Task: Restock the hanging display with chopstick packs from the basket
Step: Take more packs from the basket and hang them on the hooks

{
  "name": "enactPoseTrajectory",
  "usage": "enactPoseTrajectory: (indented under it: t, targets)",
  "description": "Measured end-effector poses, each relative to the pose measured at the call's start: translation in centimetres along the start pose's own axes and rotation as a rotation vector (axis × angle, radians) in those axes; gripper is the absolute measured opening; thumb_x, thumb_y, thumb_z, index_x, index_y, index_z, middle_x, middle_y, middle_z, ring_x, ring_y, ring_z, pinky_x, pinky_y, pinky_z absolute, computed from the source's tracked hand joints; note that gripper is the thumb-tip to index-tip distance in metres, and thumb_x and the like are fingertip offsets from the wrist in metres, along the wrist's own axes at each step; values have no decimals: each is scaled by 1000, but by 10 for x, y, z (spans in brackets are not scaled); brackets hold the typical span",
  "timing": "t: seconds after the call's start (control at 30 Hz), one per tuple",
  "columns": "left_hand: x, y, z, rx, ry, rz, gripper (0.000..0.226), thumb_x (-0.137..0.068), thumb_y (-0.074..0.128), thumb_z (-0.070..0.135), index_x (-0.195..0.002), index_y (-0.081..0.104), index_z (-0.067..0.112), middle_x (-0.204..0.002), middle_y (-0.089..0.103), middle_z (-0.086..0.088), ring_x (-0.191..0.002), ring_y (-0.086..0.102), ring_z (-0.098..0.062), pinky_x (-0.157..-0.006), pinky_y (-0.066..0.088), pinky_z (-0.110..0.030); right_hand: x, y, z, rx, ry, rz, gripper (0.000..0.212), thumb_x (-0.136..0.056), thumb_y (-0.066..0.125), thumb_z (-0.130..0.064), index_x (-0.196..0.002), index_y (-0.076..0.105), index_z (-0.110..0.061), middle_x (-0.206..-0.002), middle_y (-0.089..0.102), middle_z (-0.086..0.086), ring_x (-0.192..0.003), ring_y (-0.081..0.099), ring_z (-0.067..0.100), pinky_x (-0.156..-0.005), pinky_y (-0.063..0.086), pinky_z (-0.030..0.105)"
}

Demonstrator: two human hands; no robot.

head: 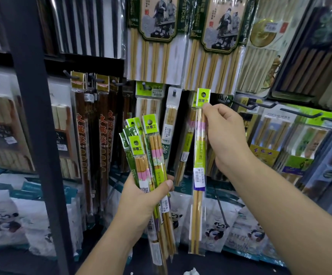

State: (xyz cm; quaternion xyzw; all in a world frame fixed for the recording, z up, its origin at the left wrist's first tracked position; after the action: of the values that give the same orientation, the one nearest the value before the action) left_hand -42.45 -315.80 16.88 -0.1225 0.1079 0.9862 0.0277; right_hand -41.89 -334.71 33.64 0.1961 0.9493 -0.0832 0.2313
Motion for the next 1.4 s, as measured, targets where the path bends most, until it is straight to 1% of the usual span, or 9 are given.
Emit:
enactPoseTrajectory:
  t: [0.27,0.5,0.6,0.77,0.9,1.03,1.17,1.3,1.4]
  targets:
    - [2,-2,4,-15,6,10,40,-85,79,8,-121,61,10,-98,81,-2,-93,77,-19,-90,56,-38,-6,2,5,-10,13,2,40,-100,57,-21,-61,46,-20,-51,36,-11,-48,34,8,-50,38,14]
    - [-5,2,15,-82,51,-37,35,-86,80,10,-118,65,10,-98,80,2,-95,76,-14,-81,58,-22,-19,3,22,168,40,34,42,-103,56,-33,-67,51,-12,-51,40,-9,-51,39,11,-61,41,28]
    - [-6,2,18,-87,62,-39,36,-86,81,11,-118,65,10,-99,80,1,-96,76,-16,-89,57,-36,-13,-3,23,227,27,67,40,-101,57,-40,-84,59,-4,-67,54,-1,-62,51,13,-65,44,29]
    - [-8,11,25,-112,86,-52,52,-72,87,30,-118,66,17,-102,79,4,-97,75,-14,-91,56,-39,20,-1,11,292,-72,18,18,-96,65,-43,-102,56,-28,-103,60,-5,-88,58,6,-69,43,19]
    - [-12,27,37,-159,145,-127,46,-73,86,31,-114,66,31,-106,78,9,-101,73,-9,-83,56,-24,40,25,-3,190,-146,-238,11,-95,70,-37,-100,67,-27,-91,69,-5,-82,65,3,-68,50,11]
    - [-20,40,48,-177,152,-171,53,-75,85,39,-122,63,31,-113,76,7,-107,72,-12,-96,55,-41,29,17,-8,189,-112,-218,14,-90,77,-32,-98,68,-24,-87,74,3,-81,71,12,-74,61,31]
    - [-22,38,47,-186,155,-138,48,-76,82,53,-119,63,42,-113,75,19,-105,70,-1,-95,53,-35,21,13,-3,192,-75,-224,13,-91,77,-32,-96,70,-22,-91,74,10,-89,72,27,-80,61,50]
    - [-20,30,34,-111,107,-87,40,-74,82,59,-110,65,55,-113,75,19,-106,70,-1,-93,52,-35,22,18,3,183,-76,-243,7,-92,75,-26,-94,70,-22,-90,72,12,-89,70,29,-77,62,49]
    - [-17,28,36,-132,123,-58,62,-69,81,65,-124,63,42,-120,73,15,-114,67,-5,-101,52,-40,23,21,5,125,-68,-236,15,-89,78,-27,-95,69,-17,-89,74,10,-84,71,24,-69,62,36]
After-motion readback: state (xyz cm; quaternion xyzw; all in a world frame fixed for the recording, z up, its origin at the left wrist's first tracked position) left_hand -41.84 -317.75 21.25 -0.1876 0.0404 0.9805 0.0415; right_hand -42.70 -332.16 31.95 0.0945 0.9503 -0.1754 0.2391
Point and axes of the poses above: each hand's wrist, its own x-axis away from the middle knuckle, its own y-axis out of the palm, z = x × y, the point moved 9 cm from there along -x, towards the middle knuckle
